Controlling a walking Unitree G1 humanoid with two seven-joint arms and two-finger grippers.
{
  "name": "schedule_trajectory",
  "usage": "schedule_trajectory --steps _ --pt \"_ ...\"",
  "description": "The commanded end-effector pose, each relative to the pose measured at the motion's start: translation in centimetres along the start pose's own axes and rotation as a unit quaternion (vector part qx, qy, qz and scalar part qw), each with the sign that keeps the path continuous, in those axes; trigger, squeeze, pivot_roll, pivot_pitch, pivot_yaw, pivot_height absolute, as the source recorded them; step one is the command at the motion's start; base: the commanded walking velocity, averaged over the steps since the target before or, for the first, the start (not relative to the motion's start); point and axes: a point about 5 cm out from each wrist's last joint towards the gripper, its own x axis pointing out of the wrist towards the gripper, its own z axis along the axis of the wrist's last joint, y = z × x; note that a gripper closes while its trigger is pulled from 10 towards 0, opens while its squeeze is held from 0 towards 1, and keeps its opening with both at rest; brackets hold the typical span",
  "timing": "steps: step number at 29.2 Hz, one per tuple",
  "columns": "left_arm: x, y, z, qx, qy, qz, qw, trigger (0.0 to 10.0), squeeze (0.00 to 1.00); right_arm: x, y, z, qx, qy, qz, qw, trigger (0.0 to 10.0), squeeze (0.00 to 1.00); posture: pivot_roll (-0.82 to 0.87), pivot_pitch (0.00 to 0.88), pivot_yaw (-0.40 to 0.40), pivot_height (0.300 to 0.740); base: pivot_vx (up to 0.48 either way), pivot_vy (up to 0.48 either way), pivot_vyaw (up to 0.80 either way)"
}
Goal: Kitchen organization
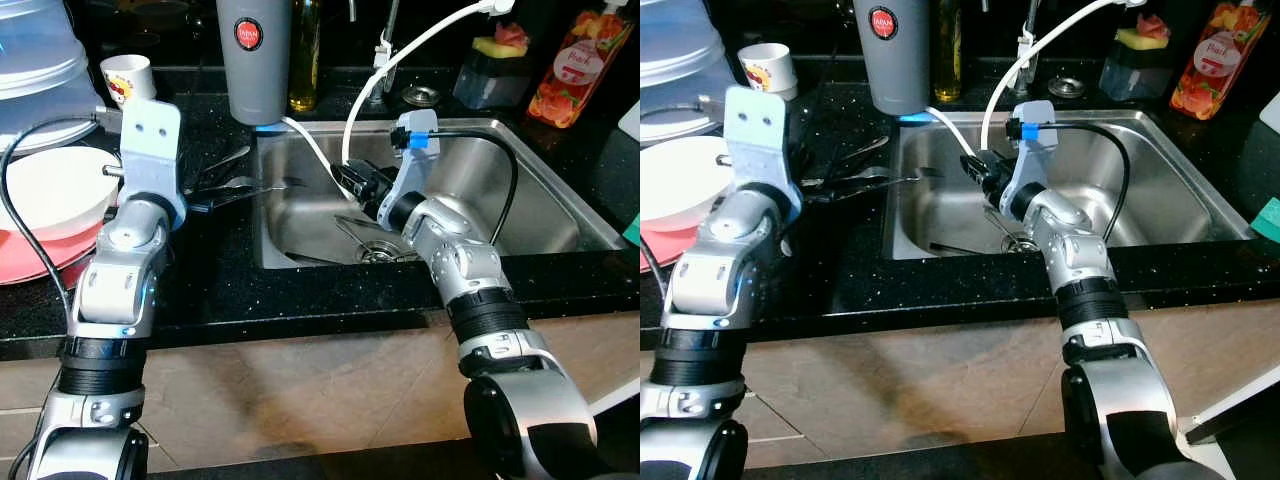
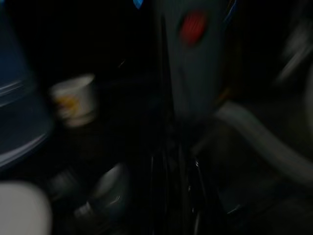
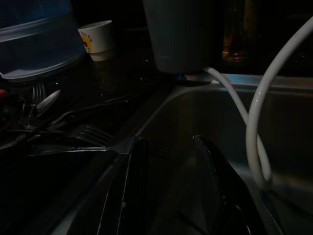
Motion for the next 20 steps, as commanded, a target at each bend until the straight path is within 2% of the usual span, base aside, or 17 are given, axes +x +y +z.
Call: schedule_trajectory --steps 1,2,5,6,8,9,10,11,12,14,17,19,20 --pt "-0.2 -0.6 2.0 -0.032 -0.069 -0.029 0.997 0.0 0.0 0.1 0.2 0.7 0.006 -0.013 0.003 1.0 10.0 0.0 -0.01 0.17 -0.012 0.74 0.0 0.0 0.0" --pt "-0.2 -0.6 2.0 -0.032 -0.069 -0.029 0.997 0.0 0.0 0.1 0.2 0.7 0.006 -0.013 0.003 1.0 10.0 0.0 -0.01 0.17 -0.012 0.74 0.0 0.0 0.0" --pt "-0.9 -1.9 2.1 -0.112 -0.08 -0.104 0.985 0.0 0.0 0.1 0.2 1.0 0.017 -0.026 0.002 1.0 10.0 0.0 0.0 0.172 -0.012 0.74 0.0 0.0 0.0" --pt "-0.9 -1.9 2.1 -0.112 -0.08 -0.104 0.985 0.0 0.0 0.1 0.2 1.0 0.017 -0.026 0.002 1.0 10.0 0.0 0.0 0.172 -0.012 0.74 0.0 0.0 0.0" --pt "-1.5 -2.8 1.7 -0.145 -0.073 -0.154 0.975 0.0 0.0 0.2 0.3 1.6 0.033 -0.048 0.004 0.998 10.0 0.0 0.0 0.172 -0.012 0.74 0.0 0.0 0.0" --pt "-1.7 -3.0 1.0 -0.128 -0.06 -0.164 0.976 0.0 0.0 0.2 0.5 2.3 0.051 -0.069 0.009 0.996 10.0 0.27 0.0 0.172 -0.012 0.74 0.0 0.0 0.0" --pt "-1.8 -3.1 0.4 -0.112 -0.048 -0.169 0.978 0.0 0.0 0.2 0.5 2.9 0.067 -0.088 0.011 0.994 10.0 1.0 0.0 0.172 -0.012 0.74 0.0 0.0 0.0" --pt "-1.8 -3.1 0.4 -0.112 -0.048 -0.169 0.978 0.0 0.0 0.2 0.5 2.9 0.067 -0.088 0.011 0.994 10.0 1.0 0.0 0.172 -0.012 0.74 0.0 0.0 0.0" --pt "-2.0 -3.0 -0.3 -0.097 -0.035 -0.171 0.98 0.0 0.0 0.1 0.4 4.0 0.095 -0.12 0.015 0.988 10.0 1.0 -0.01 0.173 -0.011 0.74 0.0 0.0 0.0" --pt "-2.1 -2.9 -0.4 -0.1 -0.037 -0.173 0.979 0.0 0.0 0.0 0.4 4.4 0.107 -0.133 0.016 0.985 10.0 1.0 -0.01 0.173 -0.011 0.74 0.0 0.0 0.0" --pt "-2.4 -2.6 -0.7 -0.109 -0.043 -0.174 0.978 0.0 0.0 -0.1 0.2 5.5 0.138 -0.161 0.023 0.977 10.0 1.0 -0.01 0.173 -0.012 0.74 0.0 0.0 0.0" --pt "-2.6 -2.3 -0.8 -0.136 -0.045 -0.179 0.974 0.0 0.0 -0.2 0.4 6.3 0.16 -0.178 0.041 0.97 10.0 1.0 -0.01 0.172 -0.014 0.74 0.0 0.0 0.0" --pt "-2.6 -2.3 -0.8 -0.136 -0.045 -0.179 0.974 0.0 0.0 -0.2 0.4 6.3 0.16 -0.178 0.041 0.97 10.0 1.0 -0.01 0.172 -0.014 0.74 0.0 0.0 0.0"
